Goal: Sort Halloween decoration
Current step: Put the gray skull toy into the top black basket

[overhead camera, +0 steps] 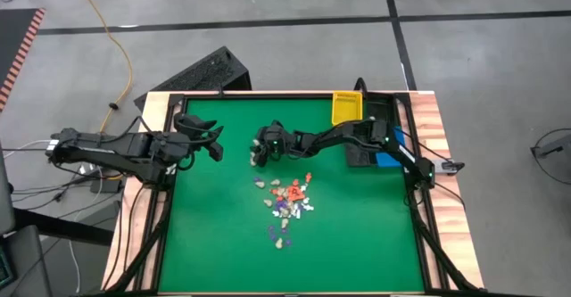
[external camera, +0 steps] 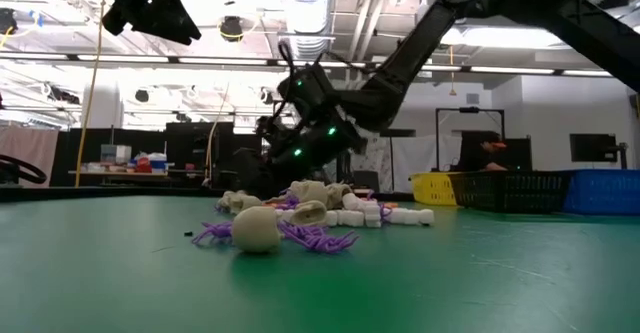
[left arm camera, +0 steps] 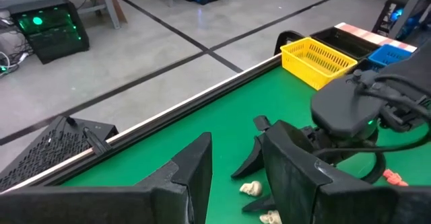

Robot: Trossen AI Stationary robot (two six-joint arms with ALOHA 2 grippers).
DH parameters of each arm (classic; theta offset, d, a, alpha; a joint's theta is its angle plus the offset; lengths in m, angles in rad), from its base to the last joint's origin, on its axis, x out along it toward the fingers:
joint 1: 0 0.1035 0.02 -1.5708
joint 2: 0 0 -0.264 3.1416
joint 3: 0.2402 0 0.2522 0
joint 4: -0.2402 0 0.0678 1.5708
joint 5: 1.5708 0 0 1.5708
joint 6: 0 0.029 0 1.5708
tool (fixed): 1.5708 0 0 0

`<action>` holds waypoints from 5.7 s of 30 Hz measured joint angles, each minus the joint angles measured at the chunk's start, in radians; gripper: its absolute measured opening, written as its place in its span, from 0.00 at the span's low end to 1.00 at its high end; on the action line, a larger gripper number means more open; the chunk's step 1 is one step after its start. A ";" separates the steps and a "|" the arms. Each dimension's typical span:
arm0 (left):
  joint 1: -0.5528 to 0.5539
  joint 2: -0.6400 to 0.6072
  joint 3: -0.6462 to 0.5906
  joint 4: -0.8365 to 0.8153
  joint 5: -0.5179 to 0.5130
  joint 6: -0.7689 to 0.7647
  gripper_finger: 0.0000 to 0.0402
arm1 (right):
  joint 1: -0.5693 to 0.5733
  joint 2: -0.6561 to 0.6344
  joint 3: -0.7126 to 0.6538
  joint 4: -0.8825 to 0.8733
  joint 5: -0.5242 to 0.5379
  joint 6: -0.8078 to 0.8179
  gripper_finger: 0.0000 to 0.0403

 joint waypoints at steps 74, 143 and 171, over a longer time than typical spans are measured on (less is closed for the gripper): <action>0.009 0.000 0.000 0.004 0.032 -0.042 0.30 | -0.312 -1.136 -0.958 -0.020 0.608 0.128 0.26; 0.008 0.000 0.000 0.009 0.002 -0.016 0.30 | -0.101 -0.749 -0.572 0.076 -0.002 -0.148 0.54; 0.008 0.000 0.000 -0.002 0.006 -0.038 0.30 | 0.040 -0.147 -0.231 0.414 -0.145 -0.124 0.54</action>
